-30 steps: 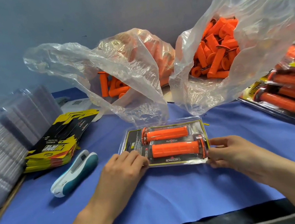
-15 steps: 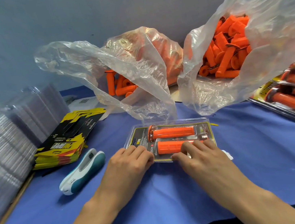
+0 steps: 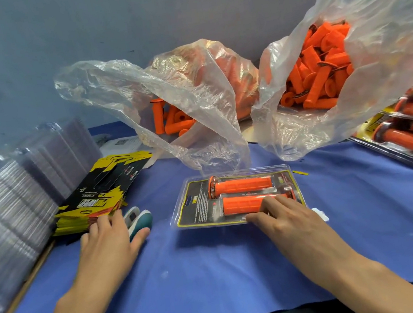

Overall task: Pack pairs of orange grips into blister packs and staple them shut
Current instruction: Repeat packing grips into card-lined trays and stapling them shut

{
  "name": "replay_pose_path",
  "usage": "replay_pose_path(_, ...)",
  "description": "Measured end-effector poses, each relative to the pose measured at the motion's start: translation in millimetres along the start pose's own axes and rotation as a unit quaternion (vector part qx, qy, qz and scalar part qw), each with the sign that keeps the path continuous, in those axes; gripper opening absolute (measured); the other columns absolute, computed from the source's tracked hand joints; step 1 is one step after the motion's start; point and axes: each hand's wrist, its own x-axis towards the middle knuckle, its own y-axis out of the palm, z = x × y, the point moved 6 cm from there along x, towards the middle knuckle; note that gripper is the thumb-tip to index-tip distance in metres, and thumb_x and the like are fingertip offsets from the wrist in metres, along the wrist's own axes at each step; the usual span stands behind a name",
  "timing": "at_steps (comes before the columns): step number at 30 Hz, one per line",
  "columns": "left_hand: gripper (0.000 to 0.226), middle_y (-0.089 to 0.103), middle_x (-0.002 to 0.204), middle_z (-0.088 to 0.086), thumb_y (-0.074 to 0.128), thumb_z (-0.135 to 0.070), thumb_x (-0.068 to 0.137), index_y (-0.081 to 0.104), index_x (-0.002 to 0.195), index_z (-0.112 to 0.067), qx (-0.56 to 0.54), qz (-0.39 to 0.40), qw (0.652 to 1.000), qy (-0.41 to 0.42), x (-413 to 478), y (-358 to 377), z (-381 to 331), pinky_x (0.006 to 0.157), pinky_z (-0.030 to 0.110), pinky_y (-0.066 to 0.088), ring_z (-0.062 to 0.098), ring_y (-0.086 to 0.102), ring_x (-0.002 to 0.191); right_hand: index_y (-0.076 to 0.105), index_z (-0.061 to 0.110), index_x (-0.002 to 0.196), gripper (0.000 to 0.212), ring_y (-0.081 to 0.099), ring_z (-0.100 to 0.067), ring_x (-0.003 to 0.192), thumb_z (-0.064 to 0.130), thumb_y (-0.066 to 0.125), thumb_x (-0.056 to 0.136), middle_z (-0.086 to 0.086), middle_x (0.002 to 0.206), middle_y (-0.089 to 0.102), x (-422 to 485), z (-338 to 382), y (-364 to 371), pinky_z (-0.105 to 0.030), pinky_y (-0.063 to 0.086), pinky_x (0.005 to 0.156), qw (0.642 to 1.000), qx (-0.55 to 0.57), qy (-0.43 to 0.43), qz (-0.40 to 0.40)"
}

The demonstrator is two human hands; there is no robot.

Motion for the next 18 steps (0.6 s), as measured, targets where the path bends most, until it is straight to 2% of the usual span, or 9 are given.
replay_pose_path(3, 0.06, 0.059, 0.114, 0.007, 0.046, -0.07, 0.087, 0.052, 0.113, -0.016, -0.026, 0.056, 0.998, -0.023, 0.7, 1.3, 7.7, 0.085, 0.04, 0.046, 0.028, 0.056, 0.108, 0.073, 0.019, 0.1, 0.052, 0.058, -0.02, 0.072, -0.006, 0.085, 0.056, 0.002, 0.081, 0.057, -0.7, -1.4, 1.0, -0.028, 0.048, 0.059, 1.0, 0.011, 0.001, 0.0)
replay_pose_path(5, 0.06, 0.067, 0.092, 0.006, 0.049, -0.074, 0.08, 0.056, 0.095, -0.017, -0.201, 0.092, 0.975, -0.026, -8.0, -6.6, 7.5, 0.069, 0.037, 0.049, 0.026, 0.063, 0.084, 0.071, 0.02, 0.098, 0.047, 0.056, -0.019, 0.072, -0.004, 0.085, 0.059, 0.004, 0.081, 0.056, -0.4, -2.6, 3.5, -0.027, 0.046, 0.06, 1.0, 0.014, -0.003, 0.004)
replay_pose_path(6, 0.063, 0.069, 0.079, 0.008, 0.052, -0.075, 0.076, 0.059, 0.09, -0.014, -0.329, 0.132, 0.934, -0.04, -16.6, -11.3, 1.0, 0.059, 0.034, 0.049, 0.026, 0.065, 0.07, 0.07, 0.021, 0.095, 0.043, 0.055, -0.018, 0.072, -0.003, 0.085, 0.061, 0.005, 0.08, 0.054, 0.3, -3.6, 4.3, -0.026, 0.044, 0.059, 1.0, 0.009, -0.005, 0.003)
replay_pose_path(8, 0.067, 0.069, 0.071, 0.017, 0.061, -0.072, 0.071, 0.065, 0.086, -0.007, -0.52, 0.29, 0.801, -0.061, -40.2, -8.8, -27.2, 0.046, 0.029, 0.049, 0.029, 0.062, 0.051, 0.066, 0.021, 0.088, 0.034, 0.052, -0.017, 0.069, 0.0, 0.084, 0.067, 0.006, 0.078, 0.052, 1.5, -5.6, 5.1, -0.024, 0.039, 0.059, 1.0, 0.001, -0.005, -0.007)
replay_pose_path(9, 0.065, 0.068, 0.074, 0.019, 0.064, -0.07, 0.068, 0.069, 0.086, -0.007, -0.57, 0.363, 0.735, -0.057, -54.9, -9.7, -45.5, 0.043, 0.03, 0.05, 0.029, 0.061, 0.05, 0.065, 0.021, 0.085, 0.03, 0.051, -0.017, 0.068, 0.003, 0.083, 0.071, 0.006, 0.077, 0.051, 1.8, -6.2, 5.0, -0.024, 0.036, 0.06, 1.0, 0.002, -0.006, -0.016)
replay_pose_path(10, 0.061, 0.067, 0.076, 0.018, 0.065, -0.068, 0.068, 0.072, 0.085, -0.009, -0.589, 0.416, 0.692, -0.042, -68.6, -12.1, -62.1, 0.042, 0.03, 0.05, 0.027, 0.061, 0.05, 0.062, 0.021, 0.083, 0.026, 0.05, -0.017, 0.068, 0.005, 0.082, 0.075, 0.006, 0.076, 0.051, 2.0, -6.4, 4.4, -0.024, 0.034, 0.06, 1.0, 0.007, -0.005, -0.026)
replay_pose_path(11, 0.058, 0.066, 0.077, 0.017, 0.065, -0.067, 0.069, 0.074, 0.084, -0.011, -0.595, 0.449, 0.666, -0.026, -80.1, -14.2, -76.6, 0.042, 0.03, 0.051, 0.026, 0.06, 0.051, 0.06, 0.021, 0.08, 0.026, 0.05, -0.018, 0.067, 0.006, 0.081, 0.077, 0.006, 0.075, 0.05, 1.9, -6.4, 4.0, -0.025, 0.033, 0.059, 0.999, 0.013, -0.004, -0.036)
replay_pose_path(15, 0.063, 0.06, 0.072, 0.014, 0.065, -0.066, 0.072, 0.067, 0.101, -0.01, -0.635, 0.472, 0.61, -0.038, -98.9, -14.3, -116.4, 0.042, 0.029, 0.05, 0.024, 0.057, 0.051, 0.055, 0.02, 0.075, 0.029, 0.048, -0.018, 0.065, 0.005, 0.078, 0.08, 0.005, 0.073, 0.05, 0.5, -3.6, 4.7, -0.028, 0.032, 0.06, 0.999, 0.017, -0.009, -0.048)
replay_pose_path(18, 0.068, 0.058, 0.071, 0.013, 0.064, -0.068, 0.072, 0.064, 0.106, -0.009, -0.657, 0.457, 0.597, -0.049, -98.3, -11.1, -130.8, 0.043, 0.028, 0.049, 0.024, 0.055, 0.05, 0.055, 0.019, 0.074, 0.028, 0.048, -0.018, 0.064, 0.005, 0.077, 0.081, 0.004, 0.072, 0.05, 0.5, -2.7, 3.3, -0.029, 0.031, 0.062, 0.998, 0.02, -0.019, -0.052)
